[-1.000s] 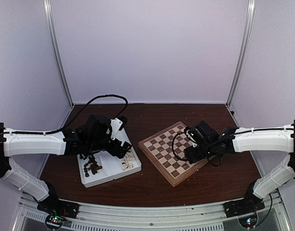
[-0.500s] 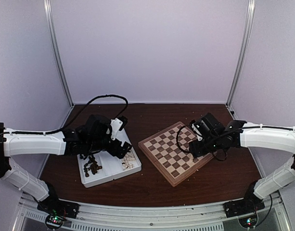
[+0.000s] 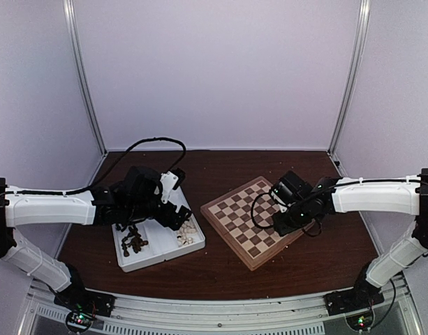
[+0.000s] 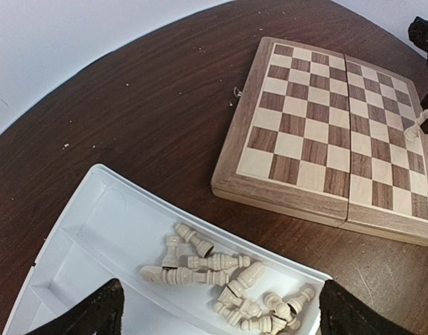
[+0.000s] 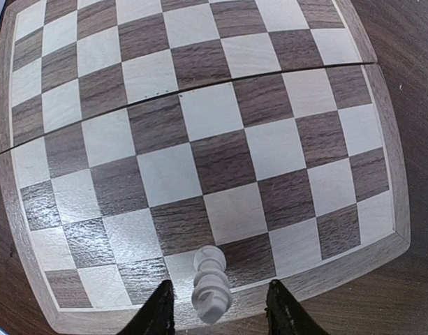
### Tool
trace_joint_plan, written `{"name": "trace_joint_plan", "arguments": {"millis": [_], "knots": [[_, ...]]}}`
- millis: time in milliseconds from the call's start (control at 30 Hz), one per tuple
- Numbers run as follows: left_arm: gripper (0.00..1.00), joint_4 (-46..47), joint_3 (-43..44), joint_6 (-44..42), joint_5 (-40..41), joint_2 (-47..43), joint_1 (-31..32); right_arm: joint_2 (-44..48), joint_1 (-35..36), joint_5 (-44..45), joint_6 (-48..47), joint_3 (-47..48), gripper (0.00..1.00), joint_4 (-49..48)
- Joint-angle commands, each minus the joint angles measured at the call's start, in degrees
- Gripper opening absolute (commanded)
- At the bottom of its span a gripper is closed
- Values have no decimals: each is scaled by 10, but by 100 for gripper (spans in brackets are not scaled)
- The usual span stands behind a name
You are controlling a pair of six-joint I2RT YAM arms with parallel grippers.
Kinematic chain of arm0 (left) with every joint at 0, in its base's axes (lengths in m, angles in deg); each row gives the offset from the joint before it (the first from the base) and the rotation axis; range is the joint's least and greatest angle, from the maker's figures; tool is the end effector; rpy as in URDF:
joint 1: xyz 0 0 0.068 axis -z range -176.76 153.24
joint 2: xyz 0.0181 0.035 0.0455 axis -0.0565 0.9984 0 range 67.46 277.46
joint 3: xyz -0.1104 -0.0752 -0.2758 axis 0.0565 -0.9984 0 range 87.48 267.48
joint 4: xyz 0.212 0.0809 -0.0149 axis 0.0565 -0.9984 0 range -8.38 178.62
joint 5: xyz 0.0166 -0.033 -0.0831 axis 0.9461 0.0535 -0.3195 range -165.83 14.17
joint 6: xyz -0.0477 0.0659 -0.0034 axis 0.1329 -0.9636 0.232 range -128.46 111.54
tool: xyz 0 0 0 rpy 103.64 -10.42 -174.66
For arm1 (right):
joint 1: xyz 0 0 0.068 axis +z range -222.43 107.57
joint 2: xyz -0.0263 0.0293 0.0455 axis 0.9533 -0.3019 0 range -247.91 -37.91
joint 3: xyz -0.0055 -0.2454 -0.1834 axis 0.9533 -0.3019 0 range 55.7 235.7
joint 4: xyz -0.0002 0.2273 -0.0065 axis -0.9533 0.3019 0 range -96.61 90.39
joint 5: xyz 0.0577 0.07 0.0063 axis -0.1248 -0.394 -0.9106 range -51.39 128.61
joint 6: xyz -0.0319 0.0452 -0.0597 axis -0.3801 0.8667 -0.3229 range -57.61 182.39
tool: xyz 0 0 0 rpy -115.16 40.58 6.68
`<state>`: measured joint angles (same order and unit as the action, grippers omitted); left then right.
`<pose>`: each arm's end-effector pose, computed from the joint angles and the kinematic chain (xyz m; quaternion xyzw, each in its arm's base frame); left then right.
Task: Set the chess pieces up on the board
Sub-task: Adjust the chess piece on the chessboard.
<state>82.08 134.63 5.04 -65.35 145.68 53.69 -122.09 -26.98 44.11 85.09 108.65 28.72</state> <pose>0.1896 -0.2093 0.2622 0.2449 0.8603 -0.1633 0.4163 0.1846 0.1779 0.2215 -0.1833 0.9608 0.0747 0.1942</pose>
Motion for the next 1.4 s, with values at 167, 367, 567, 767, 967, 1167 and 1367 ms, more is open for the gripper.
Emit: {"name": "trace_joint_plan", "arguments": {"millis": [167, 367, 567, 767, 967, 1167, 1367], "knots": [[98, 14, -6, -2, 2, -14, -2, -13, -3, -1, 1, 16, 37, -6], [98, 13, -7, -3, 4, -17, -2, -26, -3, 0, 0, 23, 31, -9], [98, 13, -10, -2, 3, -21, -2, -29, -3, -7, -2, 25, 21, -7], [98, 15, -12, 0, 2, -21, -2, -21, -4, -10, -6, 24, 12, 7], [98, 18, -11, 0, 1, -18, -2, -1, -3, 15, -6, 27, 10, 23], [98, 19, -12, 1, 0, -15, -2, 4, -4, 40, -5, 26, 10, 36], [98, 20, -12, 1, 0, -15, -2, -3, -5, 44, -3, 21, 10, 24]]}}
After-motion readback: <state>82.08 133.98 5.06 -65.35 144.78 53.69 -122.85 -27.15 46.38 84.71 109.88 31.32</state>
